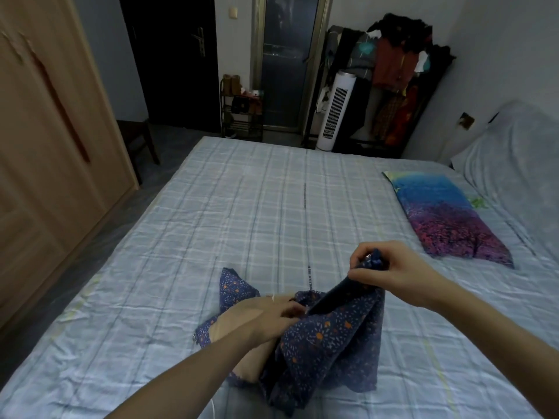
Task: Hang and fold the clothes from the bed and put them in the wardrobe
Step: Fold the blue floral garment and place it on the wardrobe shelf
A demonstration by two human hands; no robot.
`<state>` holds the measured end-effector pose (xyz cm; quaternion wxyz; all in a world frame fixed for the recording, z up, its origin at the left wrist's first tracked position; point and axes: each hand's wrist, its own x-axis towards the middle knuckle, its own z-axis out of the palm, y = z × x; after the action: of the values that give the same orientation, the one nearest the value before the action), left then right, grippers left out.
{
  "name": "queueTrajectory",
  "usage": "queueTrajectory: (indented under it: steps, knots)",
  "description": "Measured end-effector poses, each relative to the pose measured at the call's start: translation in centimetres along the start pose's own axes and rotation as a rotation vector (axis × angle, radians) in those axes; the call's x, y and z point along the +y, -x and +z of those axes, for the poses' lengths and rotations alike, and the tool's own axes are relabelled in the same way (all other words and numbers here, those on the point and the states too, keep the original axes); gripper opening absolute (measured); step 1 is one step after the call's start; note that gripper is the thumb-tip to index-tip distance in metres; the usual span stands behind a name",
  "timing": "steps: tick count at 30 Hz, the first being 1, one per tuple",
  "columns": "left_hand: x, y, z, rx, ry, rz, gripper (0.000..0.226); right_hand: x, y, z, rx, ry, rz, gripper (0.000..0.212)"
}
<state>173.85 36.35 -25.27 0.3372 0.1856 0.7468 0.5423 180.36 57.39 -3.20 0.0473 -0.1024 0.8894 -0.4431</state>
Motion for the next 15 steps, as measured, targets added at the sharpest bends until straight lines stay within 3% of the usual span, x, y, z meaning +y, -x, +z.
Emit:
queueTrajectory:
  steps: [5,8,10,15]
  knots:
    - [1.2,-0.9,2.7,0.154,0.093,0.083,0.035,-0.7,-0.3,-0.1,0.025,-0.049,-0.003,0.005]
    - [2.0,-1.6,2.6,0.261,0.153,0.105,0.02,-1.0,0.1,-0.7,0.023,-0.053,-0.019,0.003]
    - [3.7,-1.9,2.1,0.263,0.173,0.144,0.008,-1.0,0.3,-1.0,0.022,-0.043,-0.035,0.004]
    - [7.4,-2.9,-1.4,0.14,0.047,0.205,0.012,-0.7,0.5,-1.4,0.017,0.007,-0.053,0.005]
